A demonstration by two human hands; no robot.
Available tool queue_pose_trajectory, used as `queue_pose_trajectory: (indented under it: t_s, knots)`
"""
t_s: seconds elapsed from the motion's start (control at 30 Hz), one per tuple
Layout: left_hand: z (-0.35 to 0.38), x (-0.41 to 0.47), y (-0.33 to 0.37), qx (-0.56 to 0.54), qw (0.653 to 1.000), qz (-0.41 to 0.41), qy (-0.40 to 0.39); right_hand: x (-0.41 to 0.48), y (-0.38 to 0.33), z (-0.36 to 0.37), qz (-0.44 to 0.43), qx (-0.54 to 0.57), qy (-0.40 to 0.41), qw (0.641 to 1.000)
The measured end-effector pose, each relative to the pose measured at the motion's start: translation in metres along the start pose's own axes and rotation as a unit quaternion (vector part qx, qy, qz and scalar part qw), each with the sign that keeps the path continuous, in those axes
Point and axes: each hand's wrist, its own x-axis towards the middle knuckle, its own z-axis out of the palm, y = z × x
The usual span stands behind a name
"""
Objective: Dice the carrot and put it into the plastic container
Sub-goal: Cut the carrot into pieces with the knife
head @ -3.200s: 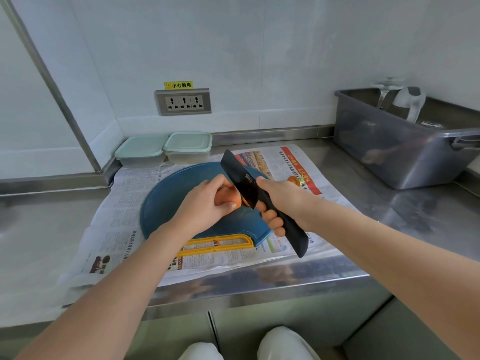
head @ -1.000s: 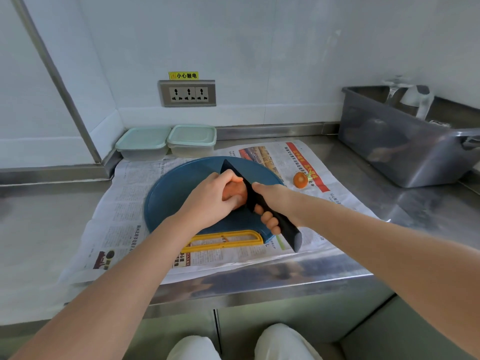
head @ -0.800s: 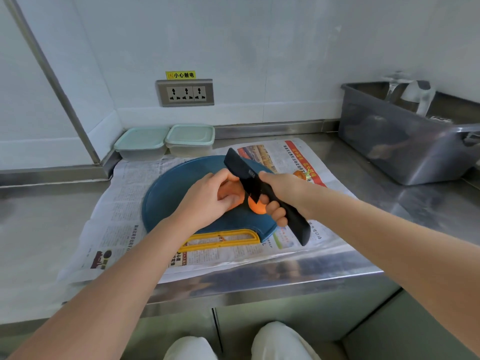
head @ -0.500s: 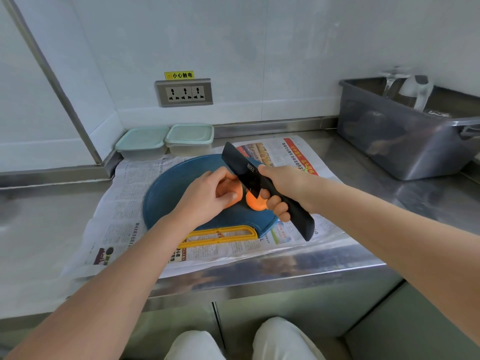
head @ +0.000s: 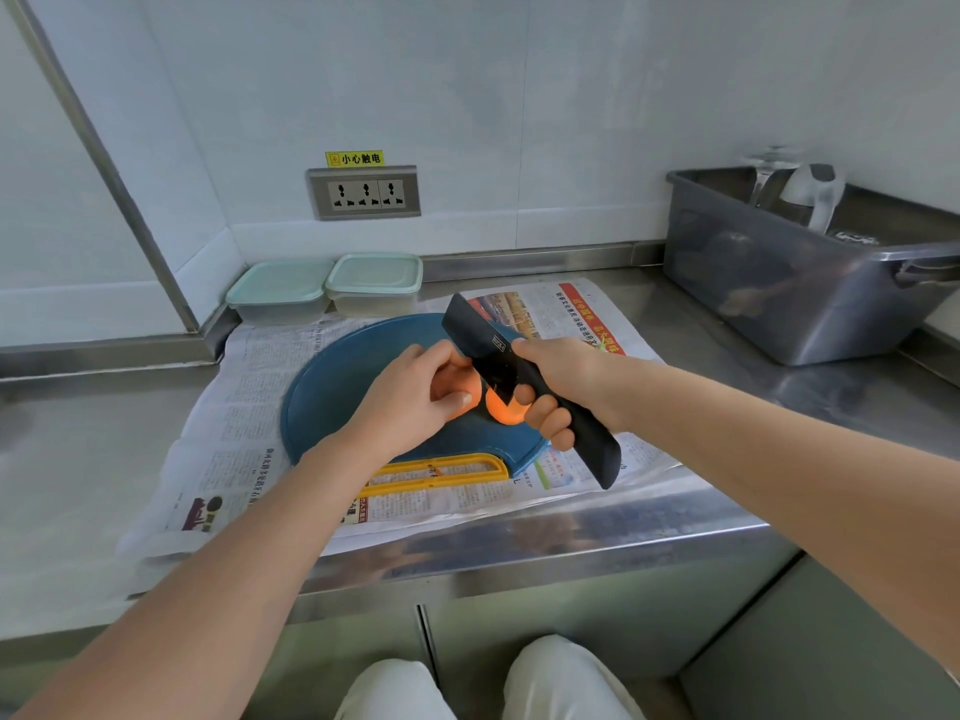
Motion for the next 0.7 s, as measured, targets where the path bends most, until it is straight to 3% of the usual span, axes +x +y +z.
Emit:
queue_pose_trajectory:
  t_s: [0.7]
  knots:
    - [0.003, 0.004, -0.002, -0.027, 0.999, 0.024, 0.017, 0.015, -0.004, 0.017, 0.036, -0.023, 0.036, 0.998]
